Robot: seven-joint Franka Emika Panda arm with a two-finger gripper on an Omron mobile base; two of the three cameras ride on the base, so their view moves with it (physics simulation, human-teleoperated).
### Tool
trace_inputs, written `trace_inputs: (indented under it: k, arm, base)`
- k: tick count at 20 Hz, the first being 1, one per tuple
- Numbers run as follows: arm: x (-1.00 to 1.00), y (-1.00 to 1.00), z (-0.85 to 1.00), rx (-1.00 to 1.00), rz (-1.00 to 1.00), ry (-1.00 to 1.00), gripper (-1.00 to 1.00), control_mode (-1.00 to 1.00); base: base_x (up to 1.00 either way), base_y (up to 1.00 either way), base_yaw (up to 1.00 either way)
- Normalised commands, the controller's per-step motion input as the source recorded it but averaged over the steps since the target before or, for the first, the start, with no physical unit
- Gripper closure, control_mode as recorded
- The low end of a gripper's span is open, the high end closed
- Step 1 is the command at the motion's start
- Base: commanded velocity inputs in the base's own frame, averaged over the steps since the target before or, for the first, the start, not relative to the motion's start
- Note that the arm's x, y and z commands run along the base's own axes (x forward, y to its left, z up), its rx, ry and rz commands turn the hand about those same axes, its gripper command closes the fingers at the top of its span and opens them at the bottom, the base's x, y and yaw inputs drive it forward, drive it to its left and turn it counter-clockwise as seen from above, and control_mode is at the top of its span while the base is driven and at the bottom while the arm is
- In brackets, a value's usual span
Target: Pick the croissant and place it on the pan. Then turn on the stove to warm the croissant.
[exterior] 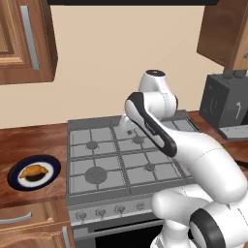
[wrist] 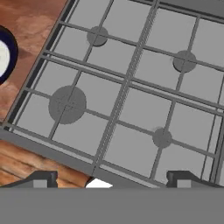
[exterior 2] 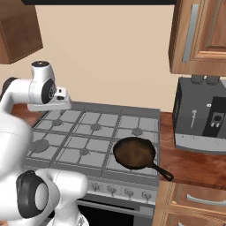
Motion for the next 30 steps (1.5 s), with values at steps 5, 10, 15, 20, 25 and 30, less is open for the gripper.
trace_inputs:
  k: [5, 10, 15, 20, 25, 30]
  arm:
    - [-0.04, 0.45, -0.19, 0.0, 0.2, 0.0, -1.0, -1.0]
    - [0.0, 0.46, -0.14, 0.01, 0.17, 0.0, -1.0, -1.0]
    - [0.0, 0.48, -0.12, 0.02, 0.14, 0.0, -1.0, -1.0]
    - [0.0, 0.44, -0.09, 0.0, 0.1, 0.0, -1.0, -1.0]
    - [0.0, 0.36, -0.04, 0.0, 0.04, 0.0, -1.0, -1.0]
    - [0.0, 0.33, 0.0, 0.0, 0.01, 0.0, -1.0, -1.0]
  base:
    - [0.0, 0.0, 0.0]
    - [0.0, 0.0, 0.0]
    - [0.0, 0.0, 0.0]
    - [0.0, 0.0, 0.0]
    - [0.0, 0.0, 0.0]
    - [0.0, 0.0, 0.0]
